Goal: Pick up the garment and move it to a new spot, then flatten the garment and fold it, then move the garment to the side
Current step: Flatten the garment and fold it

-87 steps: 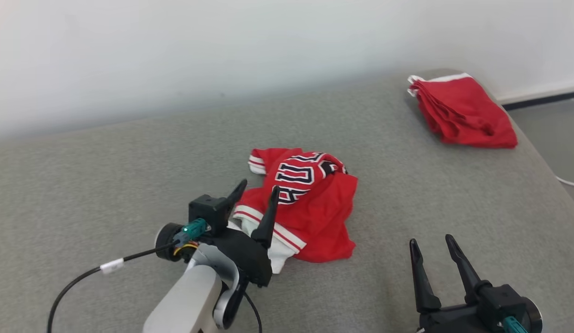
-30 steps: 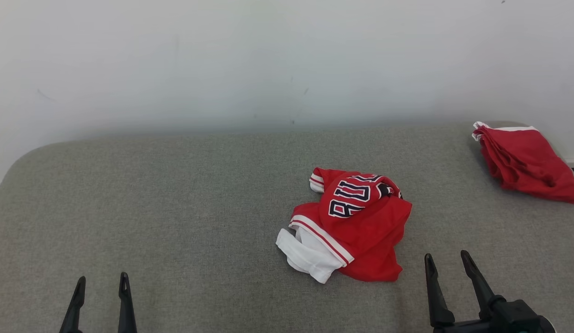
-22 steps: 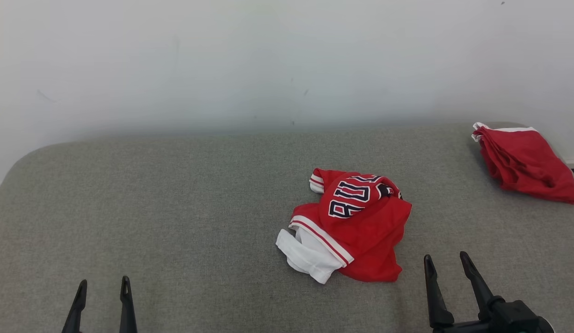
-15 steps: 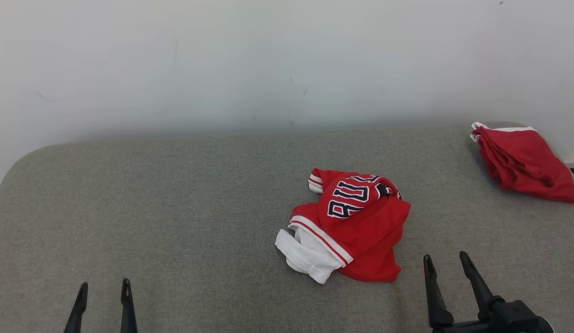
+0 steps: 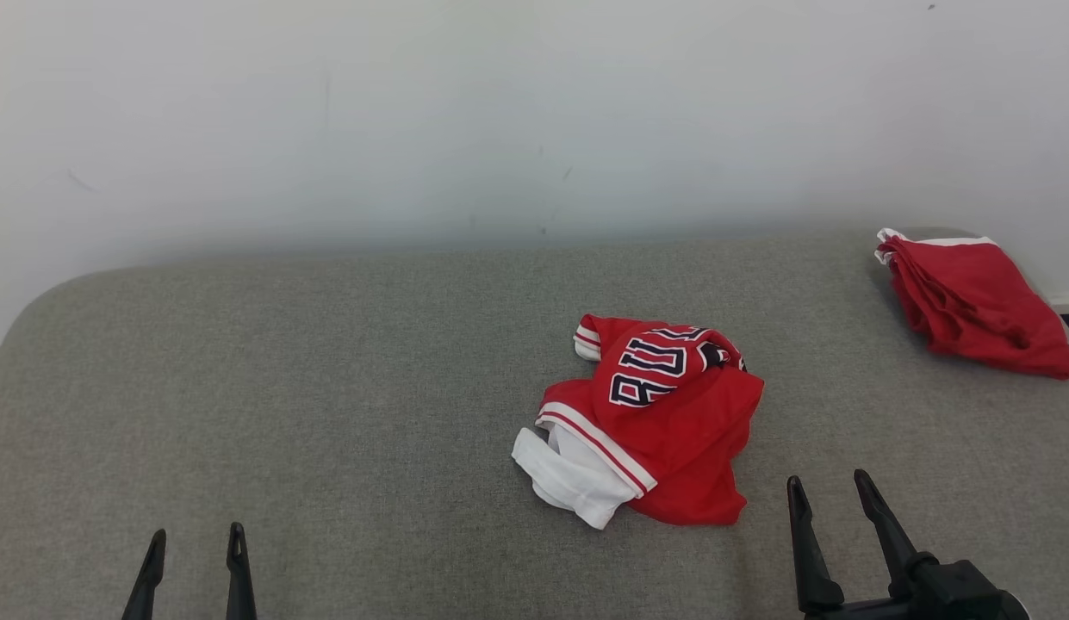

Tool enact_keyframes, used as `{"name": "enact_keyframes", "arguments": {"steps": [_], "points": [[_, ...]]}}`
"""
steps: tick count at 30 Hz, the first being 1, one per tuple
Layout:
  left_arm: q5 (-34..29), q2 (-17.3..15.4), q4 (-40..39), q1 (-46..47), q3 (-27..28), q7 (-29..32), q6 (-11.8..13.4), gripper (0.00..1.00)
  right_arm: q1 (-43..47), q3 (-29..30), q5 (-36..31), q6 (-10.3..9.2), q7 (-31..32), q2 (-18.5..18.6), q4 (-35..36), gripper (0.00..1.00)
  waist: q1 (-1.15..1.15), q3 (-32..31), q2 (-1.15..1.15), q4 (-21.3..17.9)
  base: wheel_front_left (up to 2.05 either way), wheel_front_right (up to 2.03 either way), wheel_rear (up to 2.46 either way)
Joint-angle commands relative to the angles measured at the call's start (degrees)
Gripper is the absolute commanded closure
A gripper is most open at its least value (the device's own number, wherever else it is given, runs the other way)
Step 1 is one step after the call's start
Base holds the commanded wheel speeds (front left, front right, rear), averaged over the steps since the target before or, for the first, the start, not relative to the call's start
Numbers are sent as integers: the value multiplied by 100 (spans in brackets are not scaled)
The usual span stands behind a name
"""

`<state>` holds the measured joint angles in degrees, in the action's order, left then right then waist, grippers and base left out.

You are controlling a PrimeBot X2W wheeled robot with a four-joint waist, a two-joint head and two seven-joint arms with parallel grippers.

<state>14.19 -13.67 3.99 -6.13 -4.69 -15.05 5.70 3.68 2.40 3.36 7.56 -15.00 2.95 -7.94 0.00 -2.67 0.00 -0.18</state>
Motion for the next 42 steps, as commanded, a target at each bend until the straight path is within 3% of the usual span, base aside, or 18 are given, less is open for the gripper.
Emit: {"name": "enact_keyframes", "arguments": {"steps": [1, 27, 33, 42], "points": [[-19, 23, 11, -74, 27, -17, -8, 0, 49, -9, 7, -14, -25, -15, -2, 0, 0, -8, 0, -3, 0, 0, 0], [-93, 173, 119, 27, 105, -18, -173, 0, -2, -56, -49, -14, -25, -15, -30, 0, 0, 48, 0, -120, 0, 0, 0], [-128, 193, 331, 541, -144, 66, -366, 0, -82, -122, -58, -14, -26, -14, -31, 0, 0, 170, 0, -293, 0, 0, 0], [-126, 316, 1364, 1875, -606, 158, -834, 0, -238, -125, -7, -14, -25, -15, -12, 0, 0, 571, 0, -857, 0, 0, 0]]}}
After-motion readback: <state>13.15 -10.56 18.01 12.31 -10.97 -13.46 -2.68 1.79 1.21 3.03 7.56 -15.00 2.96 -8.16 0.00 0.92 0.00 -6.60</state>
